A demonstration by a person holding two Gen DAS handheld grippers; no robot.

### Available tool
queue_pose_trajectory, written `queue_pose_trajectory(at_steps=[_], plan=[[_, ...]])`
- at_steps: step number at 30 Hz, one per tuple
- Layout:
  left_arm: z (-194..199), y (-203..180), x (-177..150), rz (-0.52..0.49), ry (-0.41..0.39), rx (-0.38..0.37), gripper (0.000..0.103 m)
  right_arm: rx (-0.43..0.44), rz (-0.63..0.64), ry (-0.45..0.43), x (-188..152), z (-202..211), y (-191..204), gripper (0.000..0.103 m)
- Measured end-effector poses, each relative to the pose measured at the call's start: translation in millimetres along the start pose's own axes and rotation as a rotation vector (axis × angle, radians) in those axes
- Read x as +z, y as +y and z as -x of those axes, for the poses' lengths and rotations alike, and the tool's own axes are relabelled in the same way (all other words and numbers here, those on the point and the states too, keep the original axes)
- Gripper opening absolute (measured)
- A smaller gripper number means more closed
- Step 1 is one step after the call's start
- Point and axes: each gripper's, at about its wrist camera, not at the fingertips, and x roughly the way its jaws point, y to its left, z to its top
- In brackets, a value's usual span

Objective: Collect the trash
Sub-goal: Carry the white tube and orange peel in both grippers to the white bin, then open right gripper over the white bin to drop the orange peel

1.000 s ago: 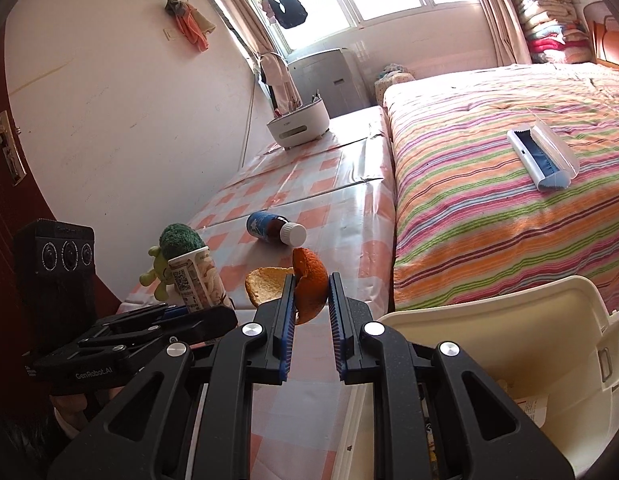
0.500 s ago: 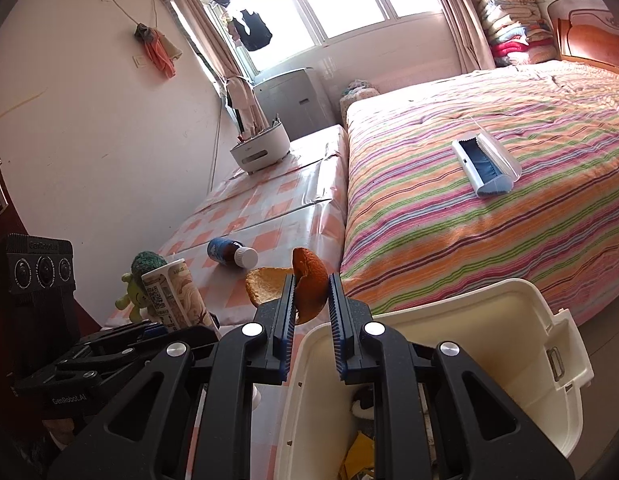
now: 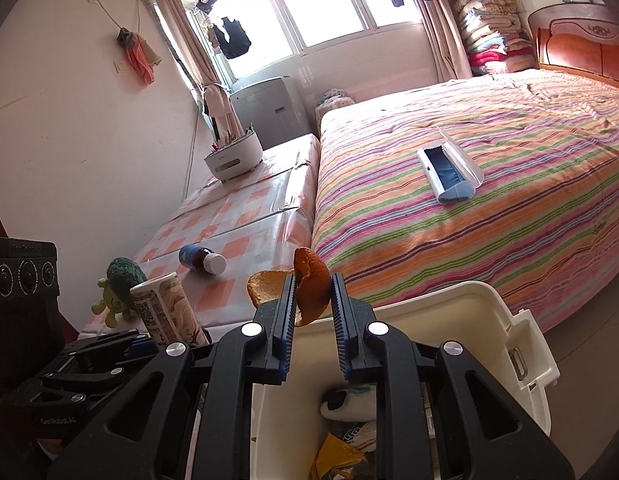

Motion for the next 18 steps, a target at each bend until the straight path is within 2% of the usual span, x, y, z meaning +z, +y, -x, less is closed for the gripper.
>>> queue_pose_trajectory(at_steps=[2, 4, 6, 8, 18], plan=[[-2, -2, -1, -0.002, 0.006, -0.004, 0.028, -0.014, -0.004, -0.008, 0, 2, -2, 0.02], [-4, -3, -2, -0.003, 0.01, -0.004, 0.028, -0.028, -0.014, -0.018, 1, 4, -5, 0.029], [-6, -4, -4, -0.002, 0.015, -0.008, 0.028, -0.038, -0.026, -0.036, 2, 7, -6, 0.055], [-8, -5, -5, -0.004, 0.021, -0.007, 0.028, -0.049, -0.033, -0.054, 2, 11, -8, 0.063], [-19, -12, -9, -0.016, 0.044, -0.017, 0.028, -0.058, -0.087, -0.095, 4, 18, -18, 0.068]])
